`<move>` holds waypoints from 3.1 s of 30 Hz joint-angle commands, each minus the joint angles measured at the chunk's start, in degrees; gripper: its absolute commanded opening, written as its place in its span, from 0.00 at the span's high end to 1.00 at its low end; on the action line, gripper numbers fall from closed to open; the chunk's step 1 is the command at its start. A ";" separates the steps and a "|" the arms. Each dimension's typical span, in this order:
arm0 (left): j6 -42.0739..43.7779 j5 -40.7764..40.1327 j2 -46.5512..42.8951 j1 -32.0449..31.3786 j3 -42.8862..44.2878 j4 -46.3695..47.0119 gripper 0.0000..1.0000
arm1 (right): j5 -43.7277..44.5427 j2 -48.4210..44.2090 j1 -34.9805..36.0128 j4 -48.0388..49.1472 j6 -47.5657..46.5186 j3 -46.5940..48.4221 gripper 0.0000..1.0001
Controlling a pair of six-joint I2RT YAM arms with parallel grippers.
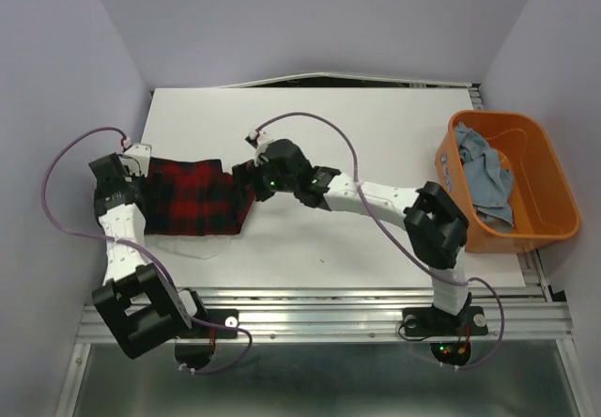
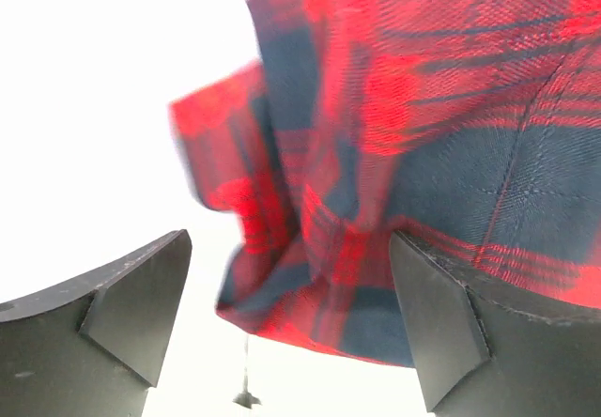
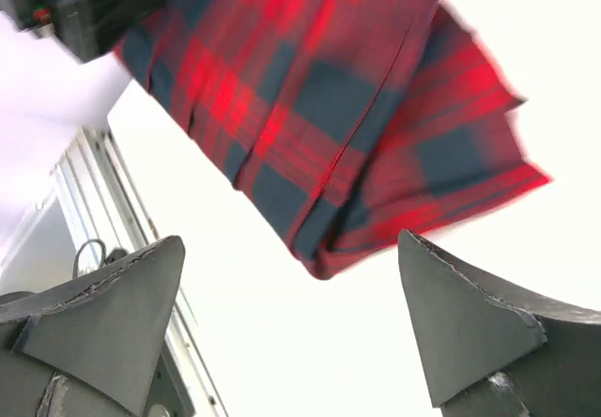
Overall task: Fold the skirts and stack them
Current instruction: Neatly place the folded skirt to the corner, then grab the skirt from the pile
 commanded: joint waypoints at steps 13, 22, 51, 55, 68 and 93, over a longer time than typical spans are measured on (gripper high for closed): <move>-7.08 37.50 -4.68 -1.12 37.63 -18.91 0.01 | -1.75 -30.46 -24.34 -5.35 -18.77 -11.40 0.00; -14.39 9.70 11.66 -34.31 49.17 -18.03 0.01 | -1.67 -43.58 -44.13 -17.12 -25.02 -15.71 0.00; -19.31 13.98 18.88 -57.54 28.95 -8.89 0.01 | -17.40 -14.24 -86.68 -62.31 -47.62 20.14 0.00; -19.13 14.15 18.35 -57.54 28.78 -8.89 0.01 | -16.96 -10.11 -87.21 -63.46 -49.45 17.27 0.00; -19.13 14.85 18.52 -57.54 27.02 -8.54 0.01 | -18.01 -9.74 -87.21 -60.56 -50.96 2.48 0.12; -21.77 13.88 17.56 -57.37 28.25 -7.31 0.01 | -16.87 -26.00 -88.88 -36.06 -22.76 35.26 0.99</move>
